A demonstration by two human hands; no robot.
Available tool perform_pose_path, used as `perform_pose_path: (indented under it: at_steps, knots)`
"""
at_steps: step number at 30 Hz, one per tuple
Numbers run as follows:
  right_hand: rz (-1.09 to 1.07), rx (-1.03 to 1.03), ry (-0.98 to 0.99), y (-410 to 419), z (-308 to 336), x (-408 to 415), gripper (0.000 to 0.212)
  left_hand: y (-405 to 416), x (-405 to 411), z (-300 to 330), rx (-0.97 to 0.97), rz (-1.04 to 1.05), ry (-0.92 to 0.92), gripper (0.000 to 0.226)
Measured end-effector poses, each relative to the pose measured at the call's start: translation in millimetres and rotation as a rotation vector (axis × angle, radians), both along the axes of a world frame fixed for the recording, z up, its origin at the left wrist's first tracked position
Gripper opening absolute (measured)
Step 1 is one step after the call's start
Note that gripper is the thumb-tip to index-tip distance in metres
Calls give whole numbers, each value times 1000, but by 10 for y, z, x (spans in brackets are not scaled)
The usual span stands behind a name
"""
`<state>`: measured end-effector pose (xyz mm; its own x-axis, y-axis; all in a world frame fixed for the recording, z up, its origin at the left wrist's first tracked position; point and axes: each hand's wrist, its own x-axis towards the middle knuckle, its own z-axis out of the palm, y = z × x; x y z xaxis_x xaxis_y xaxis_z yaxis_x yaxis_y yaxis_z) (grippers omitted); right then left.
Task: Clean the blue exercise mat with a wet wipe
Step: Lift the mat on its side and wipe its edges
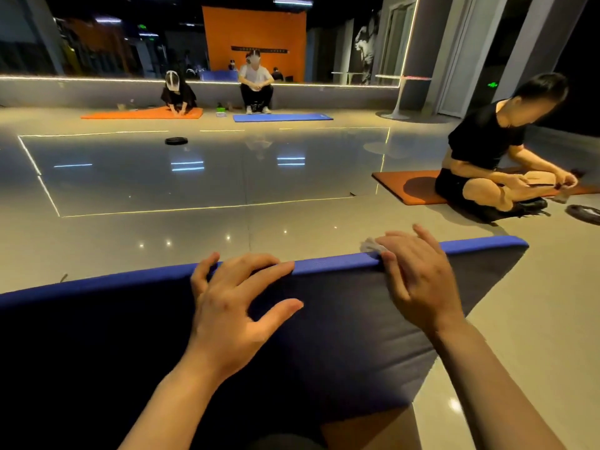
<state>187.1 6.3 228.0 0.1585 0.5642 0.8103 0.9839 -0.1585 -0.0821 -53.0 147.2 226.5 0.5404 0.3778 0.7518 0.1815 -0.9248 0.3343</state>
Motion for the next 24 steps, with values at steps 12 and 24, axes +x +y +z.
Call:
perform_pose_path:
  at_steps: [12, 24]
  knots:
    - [-527, 243, 386, -564, -175, 1012, 54, -15, 102, 28, -5, 29, -47, 23]
    - [28, 36, 5, -243, -193, 176, 36, 3, 192, 19, -8, 52, -93, 15]
